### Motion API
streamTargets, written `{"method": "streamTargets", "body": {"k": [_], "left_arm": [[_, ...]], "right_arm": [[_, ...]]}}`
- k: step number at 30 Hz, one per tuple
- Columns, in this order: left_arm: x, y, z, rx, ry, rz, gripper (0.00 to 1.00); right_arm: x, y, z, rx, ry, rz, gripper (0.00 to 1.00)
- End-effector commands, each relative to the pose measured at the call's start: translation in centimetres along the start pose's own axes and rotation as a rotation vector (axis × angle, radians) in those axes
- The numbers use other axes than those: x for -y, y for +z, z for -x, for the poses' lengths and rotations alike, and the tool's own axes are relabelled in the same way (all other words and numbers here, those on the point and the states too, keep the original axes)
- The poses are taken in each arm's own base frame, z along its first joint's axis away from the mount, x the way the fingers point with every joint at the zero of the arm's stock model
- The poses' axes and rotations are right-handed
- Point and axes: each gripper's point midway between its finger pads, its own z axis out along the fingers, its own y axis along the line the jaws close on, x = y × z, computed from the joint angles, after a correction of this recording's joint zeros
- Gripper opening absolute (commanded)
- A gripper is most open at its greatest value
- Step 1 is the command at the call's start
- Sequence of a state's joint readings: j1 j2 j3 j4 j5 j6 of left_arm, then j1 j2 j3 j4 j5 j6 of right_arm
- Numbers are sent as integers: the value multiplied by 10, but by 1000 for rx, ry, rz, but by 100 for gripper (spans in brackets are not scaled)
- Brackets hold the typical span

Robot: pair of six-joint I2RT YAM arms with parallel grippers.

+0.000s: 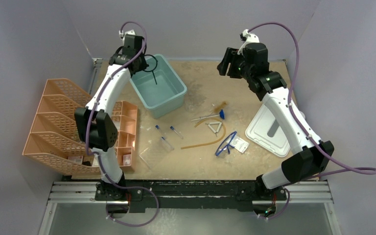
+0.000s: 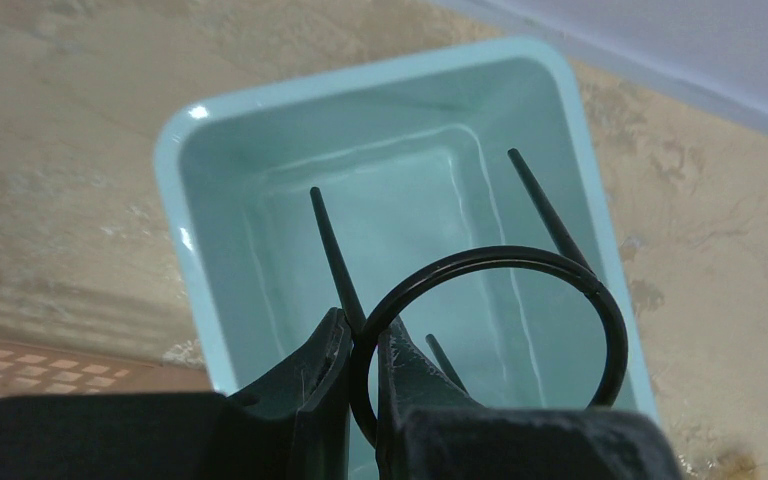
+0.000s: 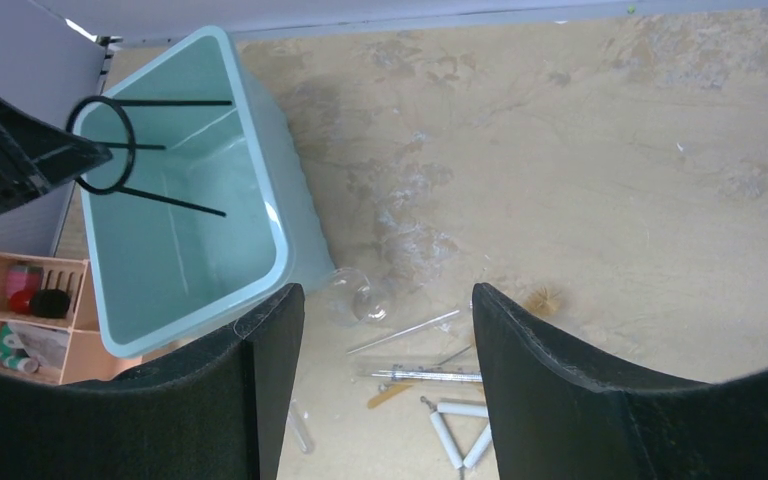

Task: Organize the chemistry lab equipment

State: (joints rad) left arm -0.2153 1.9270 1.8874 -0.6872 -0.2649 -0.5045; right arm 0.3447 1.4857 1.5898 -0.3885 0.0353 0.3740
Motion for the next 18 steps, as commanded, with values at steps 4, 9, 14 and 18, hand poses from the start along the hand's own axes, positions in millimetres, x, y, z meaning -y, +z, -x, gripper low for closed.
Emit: {"method": "streamTargets", "body": {"k": [4,9,14,18], "left_arm": [[14,-2,14,10,2,-67,0],[4,28,-1,-45,12,7,0],[6,51,-3,-45,-49,26,0],[4,63,-3,-48,-71,57,0]], "right_arm": [[1,-2,9,38,16,-4,64],[1,0,4,22,19,-1,64],[1,2,1,12,24,2,64],[0,2,-1,7,24,4,64]]}}
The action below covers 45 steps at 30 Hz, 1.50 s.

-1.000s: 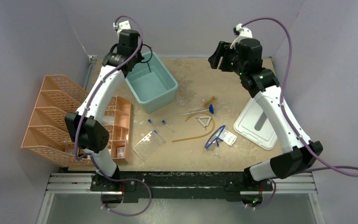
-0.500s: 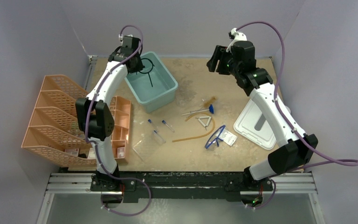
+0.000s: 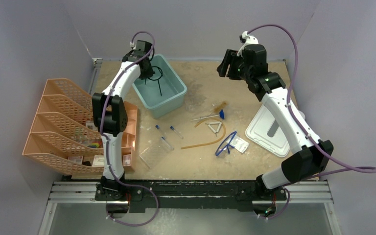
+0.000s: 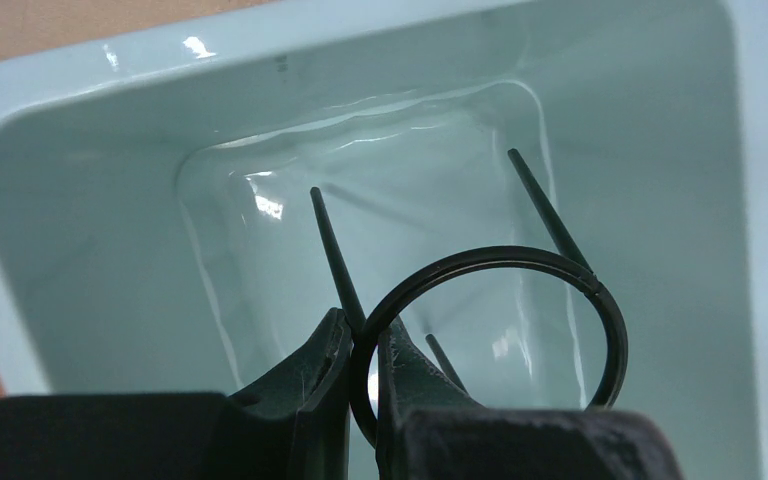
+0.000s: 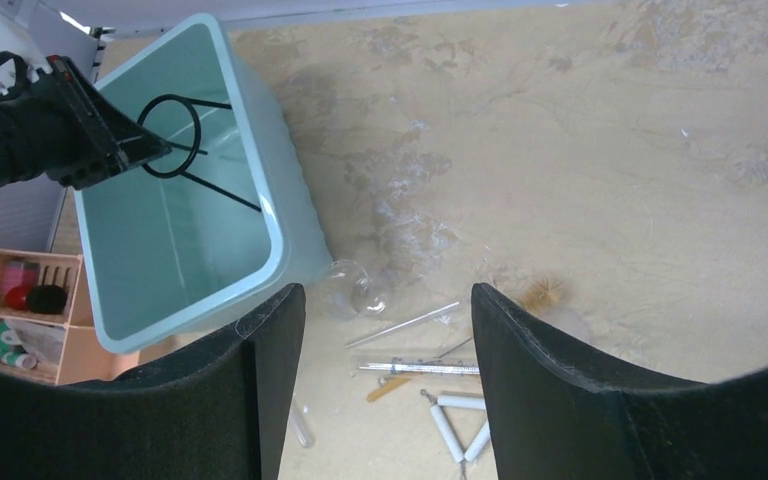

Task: Organize the chemistry lab equipment

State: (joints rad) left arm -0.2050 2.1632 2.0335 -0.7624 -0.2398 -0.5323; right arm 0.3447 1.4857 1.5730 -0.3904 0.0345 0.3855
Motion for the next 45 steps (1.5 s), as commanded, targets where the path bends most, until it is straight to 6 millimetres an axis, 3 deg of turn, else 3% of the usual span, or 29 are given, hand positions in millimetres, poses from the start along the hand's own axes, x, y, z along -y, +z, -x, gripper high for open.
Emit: {"method": "streamTargets", "body": {"k": [1,8,12,16,22,27,33,36,37,39,42,45], "left_arm": [[4,-6,39,102,-84,-3,0],[1,15,40,102,-119,21,0],[5,16,49,118,-132,1,16],[11,8,55,123,-139,-27,38],[20,-36,84,187,-150,-104,53],[32,-86,95,225,-123,-222,56],[64,-145,63,250,63,-452,58],[84,-173,37,270,159,-492,62],[96,-184,23,274,195,-503,67],[101,-190,2,288,252,-470,74],[104,-192,-33,271,293,-445,77],[112,-197,-64,240,301,-453,79]], "right_arm": [[-2,0,6,24,13,10,64],[0,2,0,7,14,6,64],[1,2,0,3,5,0,64],[3,-1,1,5,0,-7,64],[3,-4,2,9,-3,-10,64],[7,-7,-3,0,-5,-25,64],[25,-9,-19,-26,-2,-100,67],[34,-9,-31,-50,14,-139,69],[37,-9,-34,-58,20,-154,69],[53,-12,-41,-65,61,-244,69],[85,-18,-59,-62,197,-389,75],[104,-22,-74,-53,298,-430,76]]}}
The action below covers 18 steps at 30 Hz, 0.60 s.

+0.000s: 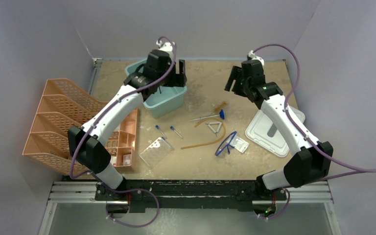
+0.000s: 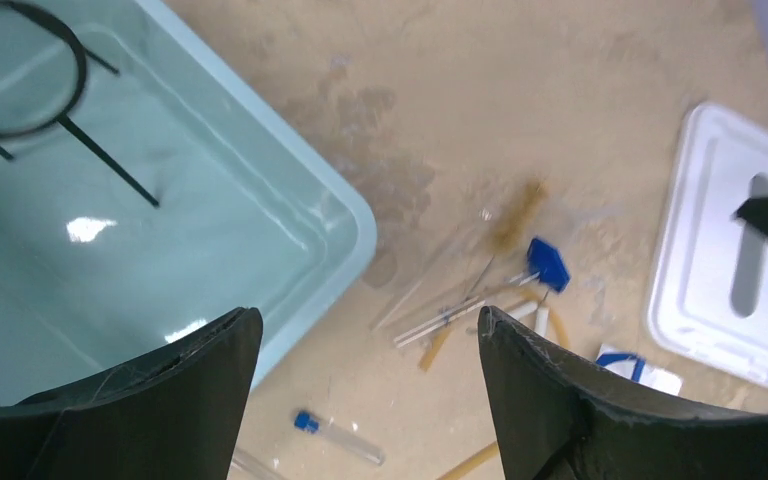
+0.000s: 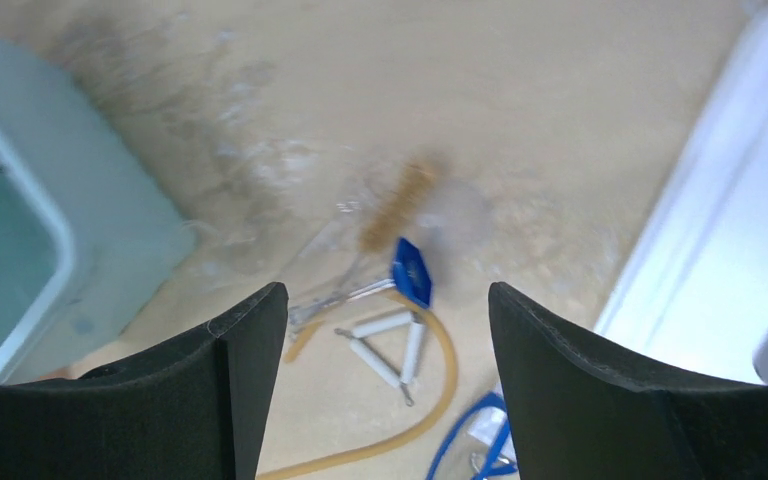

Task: Organize the chemistry lab equipment

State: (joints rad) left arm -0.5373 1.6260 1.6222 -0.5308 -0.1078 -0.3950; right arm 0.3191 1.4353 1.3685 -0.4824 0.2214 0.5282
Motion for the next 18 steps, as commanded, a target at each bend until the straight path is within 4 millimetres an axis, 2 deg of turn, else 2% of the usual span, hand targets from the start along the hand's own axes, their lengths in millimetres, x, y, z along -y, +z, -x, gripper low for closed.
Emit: {"method": "streamTargets", "body": {"k": [1,4,8,13,18], "left_arm": [[5,-6,-17,32,25,54,78],[27,-8,-45,60,24,56,76],[35,9,-79,26,-104,66,76],[55,37,-98,11,-177,67,76],[48,69,-121,3,-235,168,77]], "right_arm": [[44,-8,-5,47,227,-131,76],[56,-6,-17,15,270,-132,76],[68,1,-35,-36,331,-138,77],[62,5,-43,-51,364,-89,76],[65,4,-48,-65,363,-100,76]]}}
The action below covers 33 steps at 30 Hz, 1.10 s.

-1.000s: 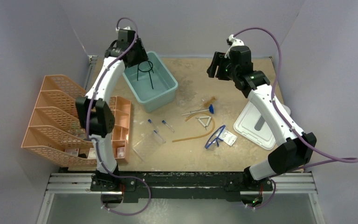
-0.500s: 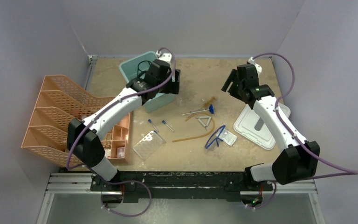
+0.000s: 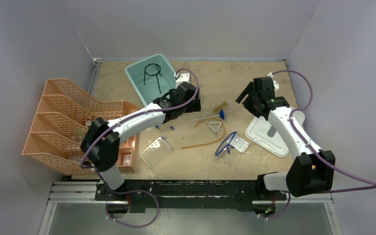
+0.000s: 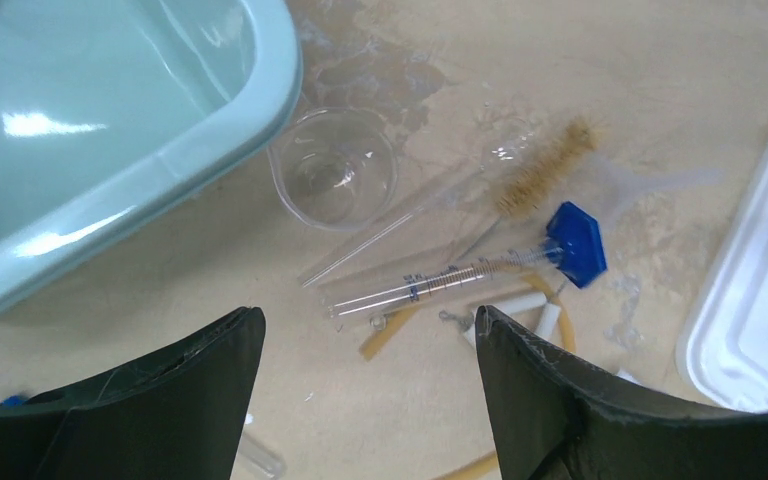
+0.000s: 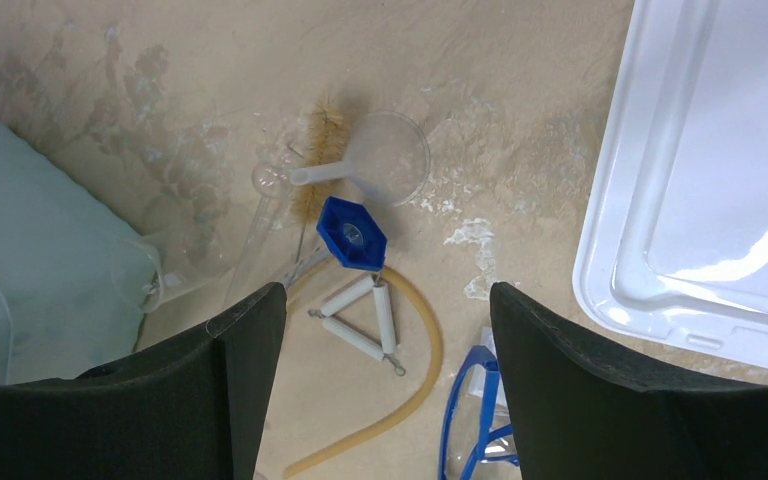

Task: Organize the chemistry lab equipment

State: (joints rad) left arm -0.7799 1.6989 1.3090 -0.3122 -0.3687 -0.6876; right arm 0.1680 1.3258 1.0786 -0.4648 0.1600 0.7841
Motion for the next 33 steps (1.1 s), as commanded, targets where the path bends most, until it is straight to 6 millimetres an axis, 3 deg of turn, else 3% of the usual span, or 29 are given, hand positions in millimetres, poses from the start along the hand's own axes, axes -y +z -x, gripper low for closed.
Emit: {"method": "streamTargets", "body": {"k": [1,4,12,25,33], "left_arm": [[9,28,10,86,-130,64,77],[2,46,4,101,-114,138,77],[3,80,10,146,-46,208,77],[-3,105,3,144,57,280,75],[3,111,12,195,39,260,56]], "right_arm": [[-10,-11,9,38,37,51,76],[-6,-13,9,44,31,42,76],[1,-21,12,69,23,25,77],[10,-33,13,100,13,16,76],[14,-38,12,116,18,23,76]]}}
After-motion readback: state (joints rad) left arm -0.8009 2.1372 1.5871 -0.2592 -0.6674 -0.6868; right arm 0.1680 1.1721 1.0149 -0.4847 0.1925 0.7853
